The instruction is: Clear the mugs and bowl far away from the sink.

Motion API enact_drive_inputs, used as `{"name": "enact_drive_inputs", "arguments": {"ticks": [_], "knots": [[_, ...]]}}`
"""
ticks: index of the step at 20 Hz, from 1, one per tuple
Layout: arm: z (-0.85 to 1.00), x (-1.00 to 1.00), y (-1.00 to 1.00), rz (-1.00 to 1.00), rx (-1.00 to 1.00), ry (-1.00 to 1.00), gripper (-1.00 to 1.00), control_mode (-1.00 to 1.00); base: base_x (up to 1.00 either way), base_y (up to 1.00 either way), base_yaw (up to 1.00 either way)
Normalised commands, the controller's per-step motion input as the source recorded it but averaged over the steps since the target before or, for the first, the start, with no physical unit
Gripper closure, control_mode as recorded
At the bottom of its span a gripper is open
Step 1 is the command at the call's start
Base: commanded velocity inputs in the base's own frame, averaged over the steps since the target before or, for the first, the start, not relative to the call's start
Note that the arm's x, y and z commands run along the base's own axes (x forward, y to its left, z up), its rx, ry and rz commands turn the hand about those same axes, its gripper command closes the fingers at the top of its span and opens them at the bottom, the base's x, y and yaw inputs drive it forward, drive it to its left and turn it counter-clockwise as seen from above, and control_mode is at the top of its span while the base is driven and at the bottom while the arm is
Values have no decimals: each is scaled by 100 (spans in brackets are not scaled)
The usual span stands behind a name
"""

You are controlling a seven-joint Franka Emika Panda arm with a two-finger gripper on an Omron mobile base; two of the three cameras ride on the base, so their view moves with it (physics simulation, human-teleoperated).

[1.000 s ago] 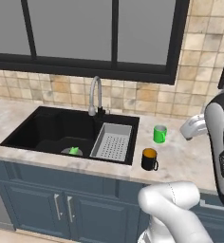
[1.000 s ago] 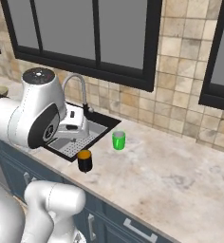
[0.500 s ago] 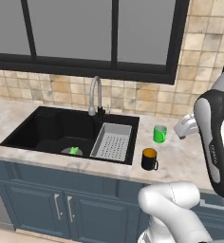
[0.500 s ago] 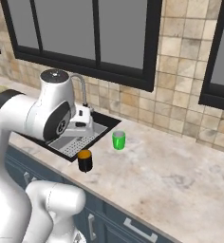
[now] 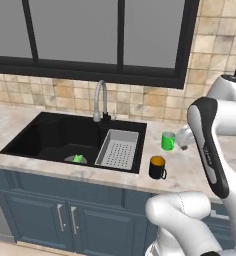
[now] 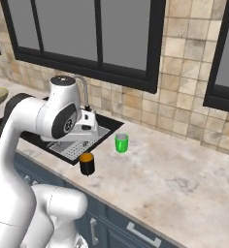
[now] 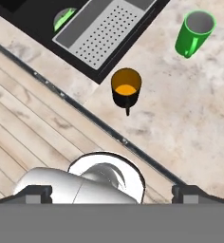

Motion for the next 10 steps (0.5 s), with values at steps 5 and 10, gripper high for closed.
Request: {"name": "enact_drive_inputs", "arguments": {"ticks": [5, 10], "knots": [[-52, 3, 0, 0, 0, 3, -100, -100, 0, 0, 0], [-41, 10, 0, 0, 0, 2, -100, -100, 0, 0, 0]]}}
